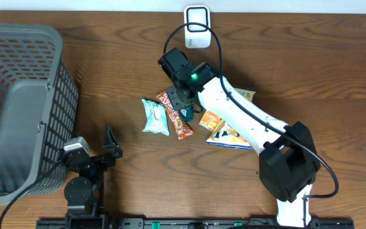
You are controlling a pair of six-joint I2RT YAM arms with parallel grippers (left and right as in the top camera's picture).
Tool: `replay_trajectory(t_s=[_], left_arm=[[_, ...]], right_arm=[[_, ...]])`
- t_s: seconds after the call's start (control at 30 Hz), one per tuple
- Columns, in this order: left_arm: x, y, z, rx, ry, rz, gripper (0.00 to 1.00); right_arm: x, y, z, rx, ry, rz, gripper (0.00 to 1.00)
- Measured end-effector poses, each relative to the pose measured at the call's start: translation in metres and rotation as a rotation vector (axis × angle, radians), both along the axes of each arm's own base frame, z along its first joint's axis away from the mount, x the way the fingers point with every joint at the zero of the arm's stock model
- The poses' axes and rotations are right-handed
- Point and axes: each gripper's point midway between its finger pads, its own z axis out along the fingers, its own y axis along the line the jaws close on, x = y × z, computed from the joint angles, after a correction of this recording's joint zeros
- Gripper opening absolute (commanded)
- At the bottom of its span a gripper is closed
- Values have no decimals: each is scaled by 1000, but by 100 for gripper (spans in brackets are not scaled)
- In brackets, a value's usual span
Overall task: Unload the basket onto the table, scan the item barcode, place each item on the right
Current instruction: 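Grasp the teal bottle with the right gripper and lift it, then carry the teal bottle toward the scanner with the right gripper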
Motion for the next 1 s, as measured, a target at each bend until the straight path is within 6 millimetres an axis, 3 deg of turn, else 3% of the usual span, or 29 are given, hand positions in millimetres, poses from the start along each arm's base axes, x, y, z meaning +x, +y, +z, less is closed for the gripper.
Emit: replay_trajectory(t_s=[0.2, 0.43, 0.5, 0.8, 1.0], left_arm=[[0, 0, 0, 0, 0, 0, 98], [0, 0, 0, 0, 0, 0, 98], [0, 0, 0, 0, 0, 0, 98], [0, 0, 0, 0, 0, 0, 98], [0, 0, 0, 0, 0, 0, 98]], right_arm=[[-4, -10, 13, 142, 118, -18, 10], [1, -56, 67, 425, 228, -19, 8], [-6, -61, 71, 467, 268, 13, 8], [-63, -57, 98, 678, 430, 310, 8], [-82, -43, 126, 862, 439, 449, 9]])
